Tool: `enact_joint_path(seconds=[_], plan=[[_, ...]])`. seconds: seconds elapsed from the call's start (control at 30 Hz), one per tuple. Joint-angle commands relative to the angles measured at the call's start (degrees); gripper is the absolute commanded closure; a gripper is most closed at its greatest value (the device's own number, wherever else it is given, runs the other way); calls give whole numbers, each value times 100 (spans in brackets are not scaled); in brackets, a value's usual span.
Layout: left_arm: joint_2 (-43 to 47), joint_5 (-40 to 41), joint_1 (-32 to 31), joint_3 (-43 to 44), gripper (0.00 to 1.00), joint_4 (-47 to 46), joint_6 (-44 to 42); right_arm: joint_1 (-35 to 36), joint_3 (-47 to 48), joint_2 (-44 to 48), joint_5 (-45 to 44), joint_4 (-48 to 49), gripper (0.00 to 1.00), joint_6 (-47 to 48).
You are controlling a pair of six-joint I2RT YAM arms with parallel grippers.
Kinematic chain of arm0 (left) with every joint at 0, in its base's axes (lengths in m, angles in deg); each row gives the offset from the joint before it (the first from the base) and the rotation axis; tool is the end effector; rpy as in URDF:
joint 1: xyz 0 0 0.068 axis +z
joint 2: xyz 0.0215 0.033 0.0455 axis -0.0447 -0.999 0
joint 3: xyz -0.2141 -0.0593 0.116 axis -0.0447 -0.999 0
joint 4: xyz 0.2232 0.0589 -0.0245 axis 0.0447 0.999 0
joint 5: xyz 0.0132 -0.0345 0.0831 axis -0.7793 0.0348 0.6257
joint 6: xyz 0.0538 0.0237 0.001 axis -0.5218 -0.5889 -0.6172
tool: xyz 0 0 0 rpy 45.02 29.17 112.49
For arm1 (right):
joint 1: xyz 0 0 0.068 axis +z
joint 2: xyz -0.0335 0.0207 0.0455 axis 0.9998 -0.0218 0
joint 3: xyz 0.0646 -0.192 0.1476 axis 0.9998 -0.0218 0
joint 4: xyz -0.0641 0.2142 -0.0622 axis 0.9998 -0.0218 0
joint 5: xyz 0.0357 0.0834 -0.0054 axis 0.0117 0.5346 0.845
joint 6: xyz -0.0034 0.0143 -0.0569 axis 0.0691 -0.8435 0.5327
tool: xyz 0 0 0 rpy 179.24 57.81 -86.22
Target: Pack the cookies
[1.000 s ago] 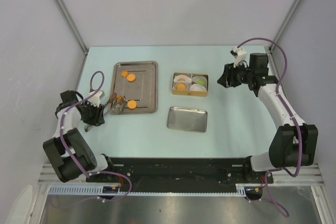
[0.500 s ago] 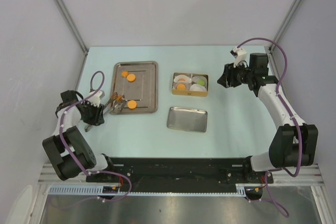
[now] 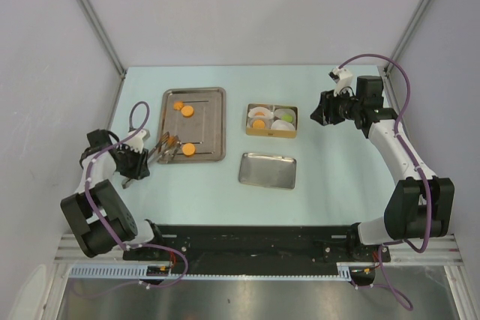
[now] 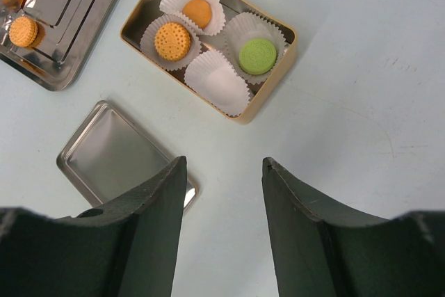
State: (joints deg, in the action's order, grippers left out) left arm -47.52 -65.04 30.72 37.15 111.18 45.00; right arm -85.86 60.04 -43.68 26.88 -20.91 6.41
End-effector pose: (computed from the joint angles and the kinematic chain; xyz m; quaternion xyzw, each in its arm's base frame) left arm 0.1970 0.0833 0.1785 0.1724 0.9426 -0.0900 0.2716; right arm 0.2924 0.0373 0.2859 -0.2120 0.8425 0.2221 0.4426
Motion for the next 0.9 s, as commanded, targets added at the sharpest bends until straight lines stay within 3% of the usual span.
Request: enact_joint_path(seconds=[0.0, 0.67, 0.87], plan=[[264, -439, 31, 209, 60, 71, -139, 9, 21, -20, 0, 76, 48, 109], [483, -1133, 49, 779, 59, 633, -77, 9, 21, -81, 0, 84, 48, 118], [528, -1336, -284, 1105, 59, 740, 168, 18, 21, -82, -17, 93, 48, 118]])
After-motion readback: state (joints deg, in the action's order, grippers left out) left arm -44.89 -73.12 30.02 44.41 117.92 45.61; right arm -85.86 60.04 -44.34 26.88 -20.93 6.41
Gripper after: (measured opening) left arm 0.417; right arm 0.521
